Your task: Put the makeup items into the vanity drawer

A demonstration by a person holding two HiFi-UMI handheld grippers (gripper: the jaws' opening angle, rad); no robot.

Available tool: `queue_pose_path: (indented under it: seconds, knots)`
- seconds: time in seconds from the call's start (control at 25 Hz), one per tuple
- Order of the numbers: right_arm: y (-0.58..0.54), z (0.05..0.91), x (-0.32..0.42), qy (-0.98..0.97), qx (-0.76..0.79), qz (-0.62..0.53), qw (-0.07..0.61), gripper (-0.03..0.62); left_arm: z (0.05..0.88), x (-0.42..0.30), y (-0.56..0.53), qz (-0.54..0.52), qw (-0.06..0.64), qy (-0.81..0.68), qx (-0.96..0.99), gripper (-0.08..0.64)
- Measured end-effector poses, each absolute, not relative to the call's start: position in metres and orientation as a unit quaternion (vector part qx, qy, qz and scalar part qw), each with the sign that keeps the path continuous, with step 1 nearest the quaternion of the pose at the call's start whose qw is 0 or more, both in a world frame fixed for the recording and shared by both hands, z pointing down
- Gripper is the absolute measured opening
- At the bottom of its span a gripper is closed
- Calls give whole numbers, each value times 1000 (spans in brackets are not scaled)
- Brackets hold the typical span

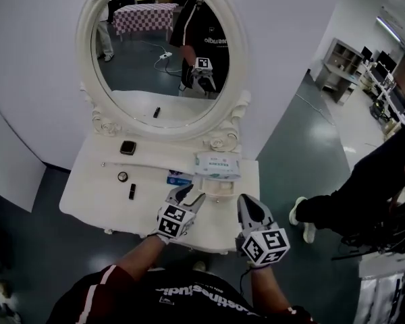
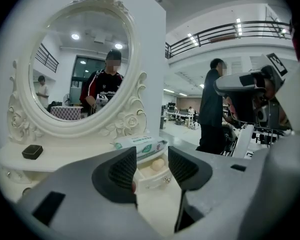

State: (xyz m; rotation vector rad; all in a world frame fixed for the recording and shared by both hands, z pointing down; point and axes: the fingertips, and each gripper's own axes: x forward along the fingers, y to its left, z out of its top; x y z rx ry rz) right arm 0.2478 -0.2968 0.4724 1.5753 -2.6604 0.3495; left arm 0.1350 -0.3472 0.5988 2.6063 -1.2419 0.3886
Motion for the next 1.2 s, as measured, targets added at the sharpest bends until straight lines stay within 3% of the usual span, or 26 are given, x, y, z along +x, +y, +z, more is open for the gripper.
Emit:
queue_pose_path:
  seconds: [1.2]
  knots:
    - [-258, 463, 82, -830, 548, 108, 8, 4, 516, -108, -289, 77, 95, -446, 886, 196]
